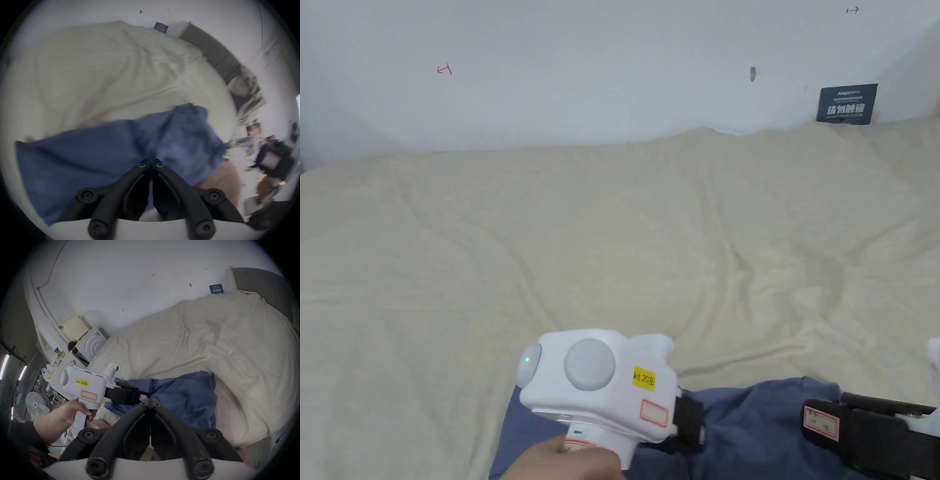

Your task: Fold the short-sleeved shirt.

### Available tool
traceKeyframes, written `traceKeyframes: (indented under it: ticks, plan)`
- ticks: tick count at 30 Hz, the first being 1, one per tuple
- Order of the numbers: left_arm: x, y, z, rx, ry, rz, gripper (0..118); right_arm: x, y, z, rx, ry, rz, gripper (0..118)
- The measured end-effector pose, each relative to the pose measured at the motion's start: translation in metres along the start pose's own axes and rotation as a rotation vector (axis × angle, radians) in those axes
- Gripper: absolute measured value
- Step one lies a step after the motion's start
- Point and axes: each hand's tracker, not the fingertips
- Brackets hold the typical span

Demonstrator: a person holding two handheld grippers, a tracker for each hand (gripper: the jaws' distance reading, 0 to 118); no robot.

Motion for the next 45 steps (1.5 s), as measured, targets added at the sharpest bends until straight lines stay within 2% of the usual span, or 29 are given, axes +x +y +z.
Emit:
traceKeyframes:
  ticks: [2,3,4,6,8,10,12,13,15,16,18,20,21,22,24,25,26,28,31,33,36,38,39,40,41,42,43,44,45]
  plan:
    - [-0.003,0.004,-0.005,-0.091,-0.264,0.086,4,-0.003,0.002,0.000,0.004,0.012,-0.011,0]
    - [-0.002,0.002,-0.003,-0.106,-0.332,0.109,4,-0.004,0.003,0.001,0.010,0.018,-0.015,0]
    - [0.007,-0.003,0.007,-0.019,-0.307,0.060,4,-0.005,0.004,0.002,0.018,0.025,-0.017,0]
    - [0.021,-0.006,0.037,0.123,-0.191,-0.077,4,-0.006,0.005,0.005,0.042,0.034,-0.015,0]
    - [0.015,-0.008,0.077,0.256,-0.122,-0.129,4,-0.006,0.007,0.009,0.081,0.037,-0.017,0]
    - [-0.009,-0.005,0.114,0.320,-0.085,-0.058,4,-0.003,0.010,0.011,0.099,0.054,-0.032,0]
    - [-0.044,-0.004,0.139,0.301,0.002,0.020,4,0.000,0.013,0.011,0.103,0.073,-0.050,0]
    - [-0.063,-0.004,0.147,0.269,0.113,0.056,4,0.001,0.015,0.011,0.104,0.079,-0.060,0]
    - [-0.099,-0.004,0.146,0.134,0.449,0.141,4,0.000,0.015,0.008,0.114,0.075,-0.081,0]
    - [-0.120,-0.010,0.147,0.115,0.501,0.168,4,0.001,0.016,0.006,0.114,0.072,-0.089,0]
    - [-0.162,-0.025,0.155,0.134,0.351,0.240,4,0.000,0.016,-0.001,0.097,0.071,-0.108,0]
    - [-0.199,-0.038,0.154,0.118,0.003,0.369,4,-0.003,0.015,-0.007,0.081,0.066,-0.118,0]
    - [-0.216,-0.045,0.152,0.101,-0.144,0.429,12,-0.005,0.014,-0.010,0.073,0.063,-0.121,0]
    - [-0.228,-0.054,0.148,0.108,-0.279,0.477,44,-0.008,0.013,-0.014,0.061,0.060,-0.121,0]
    - [-0.242,-0.065,0.139,0.164,-0.436,0.499,111,-0.013,0.012,-0.020,0.034,0.058,-0.121,0]
    - [-0.243,-0.066,0.132,0.165,-0.442,0.495,117,-0.016,0.011,-0.023,0.022,0.058,-0.117,0]
    - [-0.243,-0.068,0.130,0.202,-0.474,0.499,118,-0.019,0.010,-0.026,0.011,0.057,-0.109,0]
    - [-0.245,-0.066,0.114,0.175,-0.475,0.493,118,-0.025,0.009,-0.030,0.001,0.042,-0.087,0]
    - [-0.244,-0.055,0.098,0.213,-0.606,0.505,118,-0.032,0.010,-0.037,-0.016,0.032,-0.057,0]
    - [-0.233,-0.048,0.080,0.171,-0.610,0.495,118,-0.036,0.010,-0.041,-0.027,0.032,-0.048,0]
    - [-0.229,-0.037,0.073,0.088,-0.543,0.334,118,-0.040,0.010,-0.046,-0.045,0.036,-0.044,0]
    - [-0.223,-0.035,0.076,0.094,-0.444,0.323,115,-0.042,0.011,-0.047,-0.056,0.038,-0.048,0]
    - [-0.211,-0.039,0.083,0.106,-0.402,0.315,101,-0.043,0.010,-0.047,-0.058,0.045,-0.052,0]
    - [-0.207,-0.040,0.087,0.119,-0.295,0.300,47,-0.044,0.010,-0.047,-0.060,0.054,-0.056,0]
    - [-0.203,-0.041,0.088,0.119,-0.164,0.290,12,-0.044,0.010,-0.047,-0.060,0.062,-0.056,0]
    - [-0.200,-0.043,0.086,0.090,-0.060,0.258,11,-0.045,0.010,-0.047,-0.062,0.064,-0.053,0]
    - [-0.200,-0.045,0.087,0.083,-0.047,0.272,11,-0.046,0.010,-0.048,-0.064,0.062,-0.046,0]
    - [-0.200,-0.046,0.090,0.106,-0.140,0.294,11,-0.048,0.010,-0.048,-0.065,0.053,-0.037,0]
    - [-0.194,-0.045,0.091,0.120,-0.140,0.287,11,-0.049,0.011,-0.047,-0.065,0.048,-0.031,0]
